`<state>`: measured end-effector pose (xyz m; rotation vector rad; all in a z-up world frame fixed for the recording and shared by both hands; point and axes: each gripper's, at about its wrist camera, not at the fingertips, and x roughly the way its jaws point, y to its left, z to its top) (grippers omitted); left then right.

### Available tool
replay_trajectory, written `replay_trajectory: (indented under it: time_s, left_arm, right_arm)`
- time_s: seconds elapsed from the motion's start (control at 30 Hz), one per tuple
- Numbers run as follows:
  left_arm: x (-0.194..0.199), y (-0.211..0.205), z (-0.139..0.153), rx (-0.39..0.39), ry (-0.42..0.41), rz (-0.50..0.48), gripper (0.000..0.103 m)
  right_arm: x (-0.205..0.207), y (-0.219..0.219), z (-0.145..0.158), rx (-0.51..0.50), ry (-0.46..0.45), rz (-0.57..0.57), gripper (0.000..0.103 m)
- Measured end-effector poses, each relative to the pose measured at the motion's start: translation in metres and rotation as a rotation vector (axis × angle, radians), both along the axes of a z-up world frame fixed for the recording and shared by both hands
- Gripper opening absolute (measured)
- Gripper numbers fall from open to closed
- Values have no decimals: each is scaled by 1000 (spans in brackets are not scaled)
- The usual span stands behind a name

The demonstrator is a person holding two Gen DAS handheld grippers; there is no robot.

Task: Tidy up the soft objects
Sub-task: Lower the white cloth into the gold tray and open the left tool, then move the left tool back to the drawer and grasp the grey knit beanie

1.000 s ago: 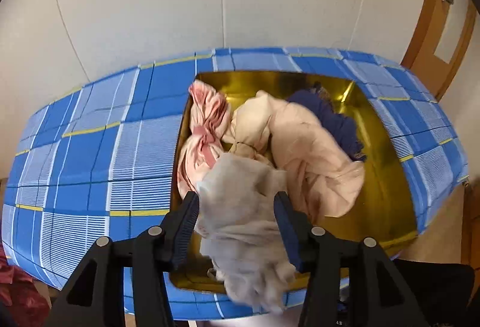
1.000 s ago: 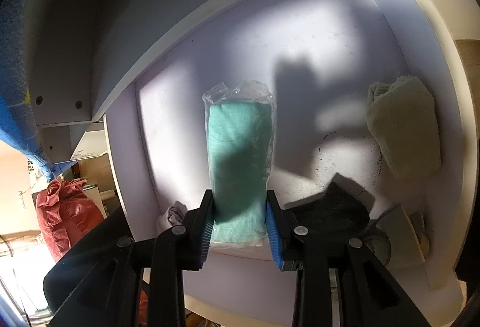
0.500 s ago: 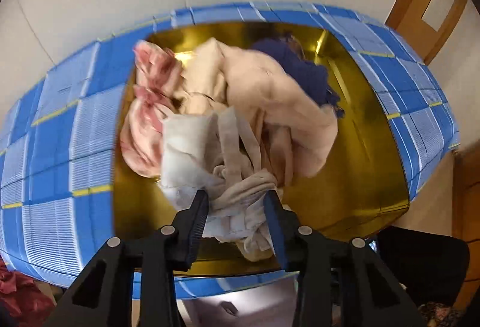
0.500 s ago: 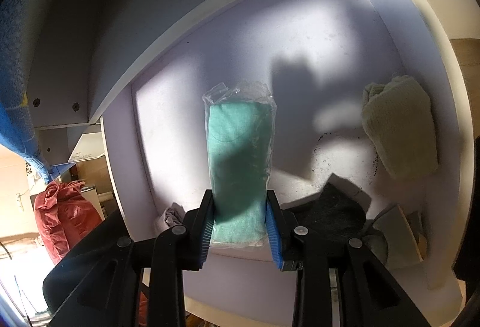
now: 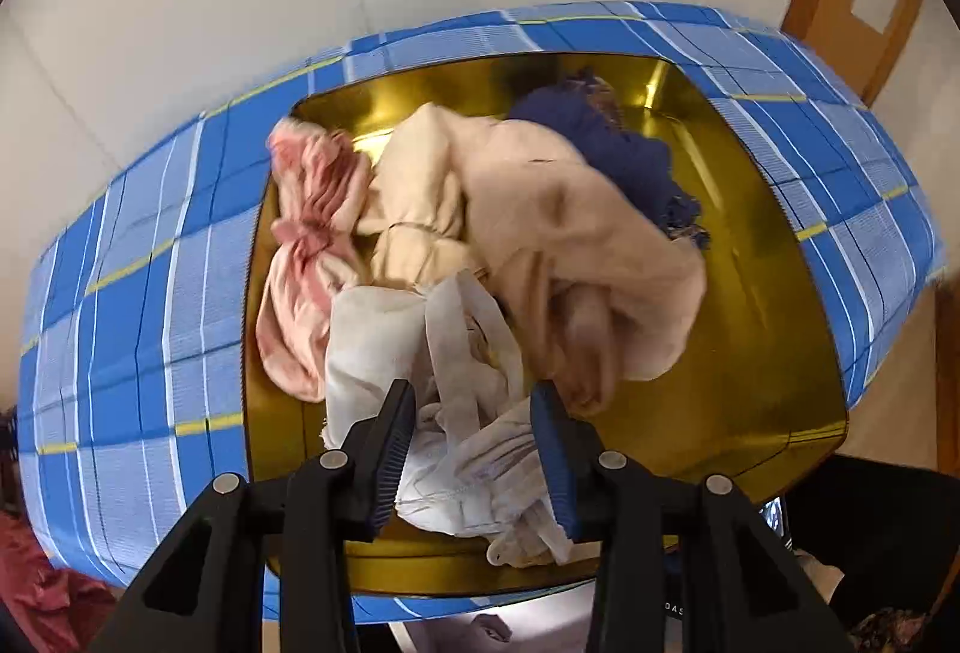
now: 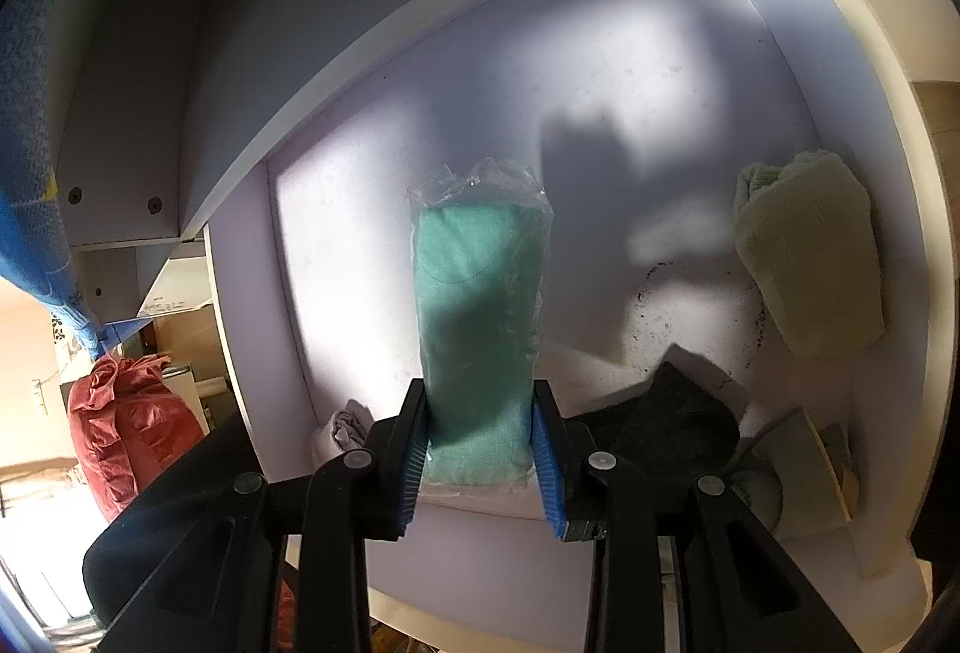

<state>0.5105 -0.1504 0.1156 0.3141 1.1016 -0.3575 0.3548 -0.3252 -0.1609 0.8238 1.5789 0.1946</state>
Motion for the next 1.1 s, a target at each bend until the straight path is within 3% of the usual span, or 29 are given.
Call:
replay_trajectory:
  time_s: [0.2,0.27,0.37,0.53,0.67,0.9,1.1]
  left_arm:
    - [-11,28,3,14,14,90,40]
    - [-18,31,8,-24,-14,84,40]
    - [-37,35,21,-57,-117,73,41]
    - [-74,57,42,-231,-281,72,43]
    - [-105,70,39,-298,-348,78,44]
    - [-153,83,10,-296,-372,54,45]
    - [-165,89,-49,-228,-215,18,47]
  right_arm:
    - [2,3,0,-6,-1,2,33]
    - [2,6,1,-9,-5,12,33]
    - [1,8,1,-15,-9,21,33]
    - [0,6,0,-24,-6,12,33]
    - [1,10,0,-26,-9,9,33]
    - [0,16,-2,-35,-6,14,33]
    - [3,20,-3,-40,-5,19,33]
